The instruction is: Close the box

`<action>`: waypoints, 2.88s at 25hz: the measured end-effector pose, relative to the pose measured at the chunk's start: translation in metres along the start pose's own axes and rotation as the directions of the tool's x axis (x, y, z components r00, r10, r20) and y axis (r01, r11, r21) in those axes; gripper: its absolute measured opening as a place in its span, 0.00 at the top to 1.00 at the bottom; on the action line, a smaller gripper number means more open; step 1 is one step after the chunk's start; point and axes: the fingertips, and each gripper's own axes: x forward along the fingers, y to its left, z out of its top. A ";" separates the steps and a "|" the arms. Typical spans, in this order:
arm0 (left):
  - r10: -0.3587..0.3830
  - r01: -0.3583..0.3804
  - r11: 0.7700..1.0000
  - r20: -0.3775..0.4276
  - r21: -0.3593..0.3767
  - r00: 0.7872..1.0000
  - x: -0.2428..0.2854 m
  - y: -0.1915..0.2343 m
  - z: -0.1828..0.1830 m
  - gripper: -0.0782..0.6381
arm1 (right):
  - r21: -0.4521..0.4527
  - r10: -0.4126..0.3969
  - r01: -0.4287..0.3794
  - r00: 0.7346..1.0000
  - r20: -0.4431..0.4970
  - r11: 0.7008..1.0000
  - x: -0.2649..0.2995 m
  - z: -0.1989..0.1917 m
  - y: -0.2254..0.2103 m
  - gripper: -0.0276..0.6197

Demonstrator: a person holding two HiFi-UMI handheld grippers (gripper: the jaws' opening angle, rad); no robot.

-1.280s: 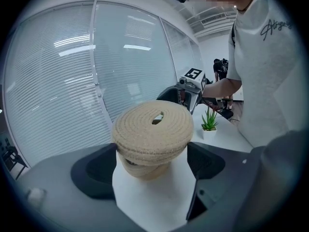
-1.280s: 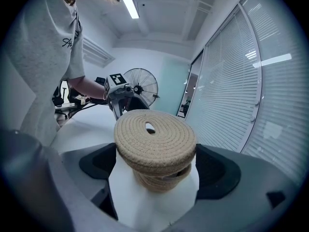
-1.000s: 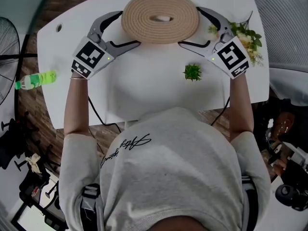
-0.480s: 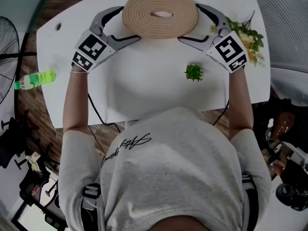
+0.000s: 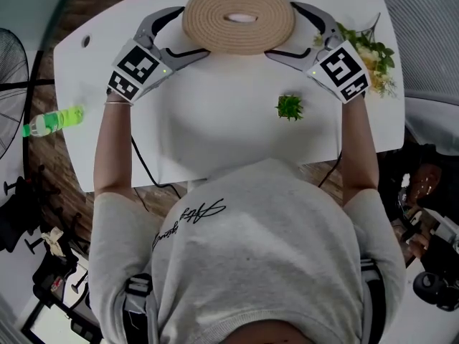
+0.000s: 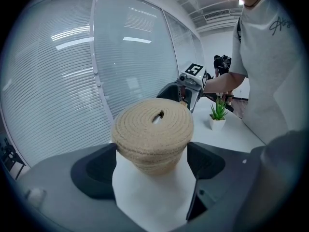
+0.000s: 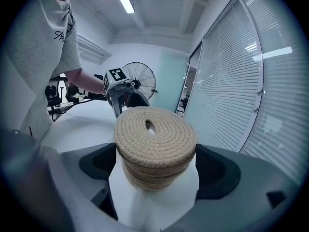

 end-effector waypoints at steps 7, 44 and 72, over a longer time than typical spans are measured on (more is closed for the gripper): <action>-0.024 0.023 0.999 -0.022 -0.024 0.999 0.001 0.002 -0.004 0.27 | 0.037 0.020 -0.021 1.000 0.001 0.999 0.002 -0.004 -0.002 0.16; -0.057 0.060 0.991 0.028 -0.118 0.998 0.014 0.002 -0.009 0.24 | 0.188 0.023 -0.026 1.000 0.016 0.982 0.002 -0.014 -0.003 0.15; 0.243 -0.166 0.944 0.260 -0.287 0.934 -0.039 -0.024 0.034 0.24 | 0.229 -0.131 0.111 0.989 0.073 0.967 -0.045 -0.001 0.012 0.15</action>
